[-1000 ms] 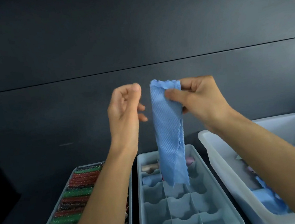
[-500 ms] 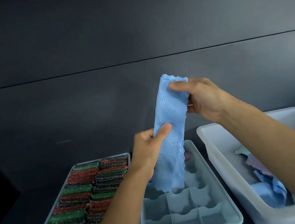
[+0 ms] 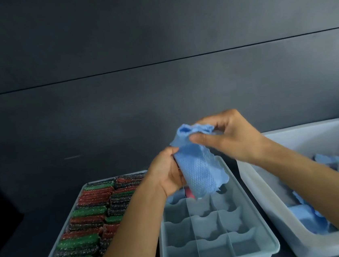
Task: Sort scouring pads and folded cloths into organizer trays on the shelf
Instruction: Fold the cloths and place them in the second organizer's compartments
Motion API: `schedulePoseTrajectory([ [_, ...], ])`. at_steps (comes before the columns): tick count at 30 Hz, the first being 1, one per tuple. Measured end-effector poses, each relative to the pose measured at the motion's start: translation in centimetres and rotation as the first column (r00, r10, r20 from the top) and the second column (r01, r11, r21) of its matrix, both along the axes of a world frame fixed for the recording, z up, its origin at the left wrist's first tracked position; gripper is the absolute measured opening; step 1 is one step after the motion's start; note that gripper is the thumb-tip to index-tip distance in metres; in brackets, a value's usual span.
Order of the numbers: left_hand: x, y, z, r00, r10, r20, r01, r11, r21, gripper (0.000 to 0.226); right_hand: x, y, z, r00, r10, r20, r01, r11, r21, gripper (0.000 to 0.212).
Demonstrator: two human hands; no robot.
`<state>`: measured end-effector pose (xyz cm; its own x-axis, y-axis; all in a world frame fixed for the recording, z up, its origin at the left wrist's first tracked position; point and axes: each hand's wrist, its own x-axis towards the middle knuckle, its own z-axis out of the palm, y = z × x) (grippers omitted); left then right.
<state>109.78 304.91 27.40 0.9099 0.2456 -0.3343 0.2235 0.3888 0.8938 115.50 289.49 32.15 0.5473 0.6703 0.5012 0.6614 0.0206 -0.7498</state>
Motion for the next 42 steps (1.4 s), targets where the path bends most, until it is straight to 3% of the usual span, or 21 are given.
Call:
schedulePoseTrajectory([
  [1, 0.0, 0.3, 0.2, 1.0, 0.012, 0.011, -0.011, 0.998, -0.064, 0.032, -0.3, -0.1, -0.9, 0.999, 0.034, 0.018, -0.034, 0.999, -0.037, 0.006],
  [4, 0.4, 1.2, 0.1, 0.999, 0.027, 0.038, -0.017, 0.971, -0.238, 0.05, -0.1, -0.3, -3.4, 0.965, 0.066, 0.253, -0.036, 0.992, -0.12, 0.022],
  [6, 0.7, 1.5, 0.1, 0.999, 0.01, 0.04, 0.0, 0.97, -0.241, 0.064, 0.1, -0.6, -4.3, 0.938, 0.077, 0.338, -0.011, 0.981, -0.195, 0.034],
  [10, 0.5, 1.5, 0.3, 0.999, -0.022, 0.034, 0.023, 0.999, -0.032, 0.023, 0.5, -1.1, -5.0, 0.882, 0.026, 0.47, 0.067, 0.981, -0.182, 0.038],
  [12, 0.4, 1.8, 0.3, 0.999, 0.007, 0.037, -0.008, 1.0, 0.012, 0.016, 1.2, -1.6, -5.3, 0.779, 0.043, 0.626, 0.112, 0.972, -0.206, 0.05],
  [15, 0.3, 2.1, 0.2, 1.0, -0.005, 0.025, 0.005, 1.0, -0.005, 0.016, 2.1, -1.9, -6.3, 0.503, 0.131, 0.854, 0.316, 0.892, -0.323, 0.085],
  [16, 0.2, 2.0, 0.2, 0.999, -0.022, 0.025, 0.023, 0.999, -0.033, 0.017, 2.2, -1.8, -6.4, 0.465, 0.125, 0.877, 0.358, 0.879, -0.315, 0.092],
  [18, 0.1, 1.6, 0.0, 0.997, -0.056, 0.045, 0.06, 0.995, -0.075, 0.023, 2.0, -1.2, -6.7, 0.472, 0.027, 0.881, 0.326, 0.923, -0.203, 0.081],
  [20, 0.2, 1.1, -0.7, 0.996, -0.062, 0.064, 0.067, 0.994, -0.081, 0.026, 1.7, -0.5, -6.8, 0.585, -0.093, 0.806, 0.208, 0.977, -0.038, 0.057],
  [21, 0.1, 0.8, -1.1, 0.997, -0.052, 0.058, 0.055, 0.997, -0.062, 0.024, 1.4, -0.3, -6.8, 0.707, -0.136, 0.694, 0.161, 0.987, 0.03, 0.049],
  [23, -0.1, 0.4, -1.8, 0.999, -0.018, 0.036, 0.017, 0.999, 0.043, 0.025, 0.4, 0.2, -6.0, 0.959, -0.153, 0.238, 0.133, 0.986, 0.098, 0.039],
  [24, -0.1, 0.5, -2.2, 0.999, -0.003, 0.039, -0.001, 0.995, 0.103, 0.034, 0.1, 0.4, -5.5, 0.991, -0.136, -0.013, 0.136, 0.986, 0.093, 0.028],
  [25, -0.2, 0.6, -2.4, 0.998, -0.009, 0.057, 0.001, 0.99, 0.14, 0.047, 0.2, 0.6, -5.2, 0.971, -0.122, -0.205, 0.141, 0.986, 0.083, 0.013],
  [26, -0.4, 0.8, -2.5, 0.995, -0.046, 0.092, 0.032, 0.989, 0.143, 0.065, 0.4, 0.7, -4.9, 0.926, -0.137, -0.352, 0.166, 0.985, 0.054, 0.01],
  [28, -0.7, 0.8, -2.5, 0.973, -0.148, 0.175, 0.13, 0.985, 0.11, 0.095, 0.8, 0.7, -4.7, 0.844, -0.145, -0.516, 0.18, 0.984, 0.017, 0.029],
  [30, -1.1, 0.4, -2.1, 0.956, -0.186, 0.229, 0.15, 0.975, 0.165, 0.096, 0.7, 0.8, -4.4, 0.8, -0.138, -0.584, 0.197, 0.98, 0.039, 0.032],
  [33, -1.5, -0.4, -1.3, 0.956, -0.105, 0.272, 0.012, 0.946, 0.323, 0.057, 0.7, 0.9, -4.7, 0.802, -0.144, -0.58, 0.197, 0.98, 0.028, 0.032],
  [35, -1.5, -0.6, -1.3, 0.947, -0.023, 0.321, -0.099, 0.928, 0.358, 0.029, 0.5, 0.9, -4.9, 0.802, -0.13, -0.584, 0.185, 0.982, 0.035, 0.038],
  [37, -1.5, -0.5, -1.3, 0.92, 0.014, 0.393, -0.167, 0.919, 0.358, 0.016, 0.6, 0.6, -5.1, 0.784, -0.048, -0.619, 0.148, 0.983, 0.111, 0.033],
  [40, -1.5, -0.5, -1.2, 0.902, -0.023, 0.43, -0.149, 0.92, 0.364, 0.009, 0.7, 0.2, -5.4, 0.779, 0.069, -0.623, 0.077, 0.976, 0.205, 0.021],
  [42, -1.5, -0.4, -1.1, 0.909, -0.023, 0.417, -0.149, 0.915, 0.376, 0.03, 0.7, 0.0, -5.4, 0.814, 0.068, -0.577, 0.068, 0.975, 0.21, 0.018],
])
